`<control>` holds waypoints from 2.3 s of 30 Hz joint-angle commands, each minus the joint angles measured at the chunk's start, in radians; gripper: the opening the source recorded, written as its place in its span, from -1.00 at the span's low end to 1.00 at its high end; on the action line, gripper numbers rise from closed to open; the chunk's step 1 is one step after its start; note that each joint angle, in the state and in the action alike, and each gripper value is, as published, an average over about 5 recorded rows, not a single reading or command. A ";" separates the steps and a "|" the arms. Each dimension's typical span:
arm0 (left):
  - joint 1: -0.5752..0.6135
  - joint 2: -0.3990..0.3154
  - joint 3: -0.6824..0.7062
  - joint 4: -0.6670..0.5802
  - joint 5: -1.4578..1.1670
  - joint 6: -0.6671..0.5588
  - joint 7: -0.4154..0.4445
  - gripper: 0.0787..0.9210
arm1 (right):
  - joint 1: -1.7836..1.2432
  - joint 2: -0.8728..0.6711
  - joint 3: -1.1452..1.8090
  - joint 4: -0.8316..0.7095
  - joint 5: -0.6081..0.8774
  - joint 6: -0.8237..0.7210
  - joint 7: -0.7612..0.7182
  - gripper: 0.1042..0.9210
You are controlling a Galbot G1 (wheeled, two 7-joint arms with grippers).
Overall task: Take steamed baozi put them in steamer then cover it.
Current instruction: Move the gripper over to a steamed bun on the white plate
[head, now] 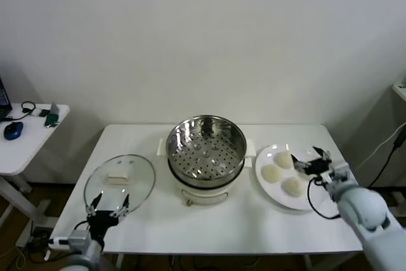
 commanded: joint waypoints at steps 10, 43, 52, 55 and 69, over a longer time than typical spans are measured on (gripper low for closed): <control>0.002 0.008 -0.007 0.011 -0.014 -0.011 0.001 0.77 | 1.190 -0.175 -1.202 -0.462 -0.213 0.378 -0.837 0.76; 0.012 0.016 -0.027 0.057 -0.046 -0.028 0.002 0.77 | 0.952 0.498 -1.106 -1.214 -0.309 0.523 -0.914 0.76; 0.019 0.014 -0.025 0.070 -0.041 -0.029 -0.001 0.77 | 0.908 0.532 -1.054 -1.261 -0.373 0.543 -0.914 0.76; 0.020 0.012 -0.025 0.070 -0.041 -0.029 -0.002 0.77 | 0.904 0.542 -1.038 -1.286 -0.408 0.553 -0.907 0.76; 0.021 0.008 -0.019 0.073 -0.028 -0.029 -0.002 0.77 | 0.900 0.555 -1.002 -1.335 -0.461 0.584 -0.870 0.56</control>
